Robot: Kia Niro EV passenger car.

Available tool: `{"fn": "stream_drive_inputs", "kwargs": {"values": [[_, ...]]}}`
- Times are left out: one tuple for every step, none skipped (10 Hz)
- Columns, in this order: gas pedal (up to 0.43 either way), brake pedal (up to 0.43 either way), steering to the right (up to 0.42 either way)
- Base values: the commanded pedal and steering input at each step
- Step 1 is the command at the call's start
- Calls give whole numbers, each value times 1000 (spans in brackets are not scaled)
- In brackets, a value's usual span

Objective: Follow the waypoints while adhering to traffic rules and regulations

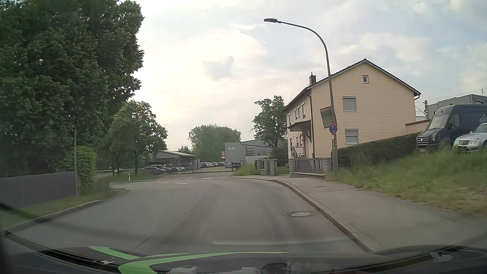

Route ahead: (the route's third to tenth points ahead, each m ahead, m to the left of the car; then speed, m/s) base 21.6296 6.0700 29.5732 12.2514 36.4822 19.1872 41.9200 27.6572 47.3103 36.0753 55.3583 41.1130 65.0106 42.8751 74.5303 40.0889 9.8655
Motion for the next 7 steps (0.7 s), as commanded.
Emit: {"fn": "stream_drive_inputs", "kwargs": {"values": [[0,146,-12],[0,146,-16],[0,140,-21],[0,140,-28],[0,128,-37],[0,116,-46],[0,67,-60]]}}
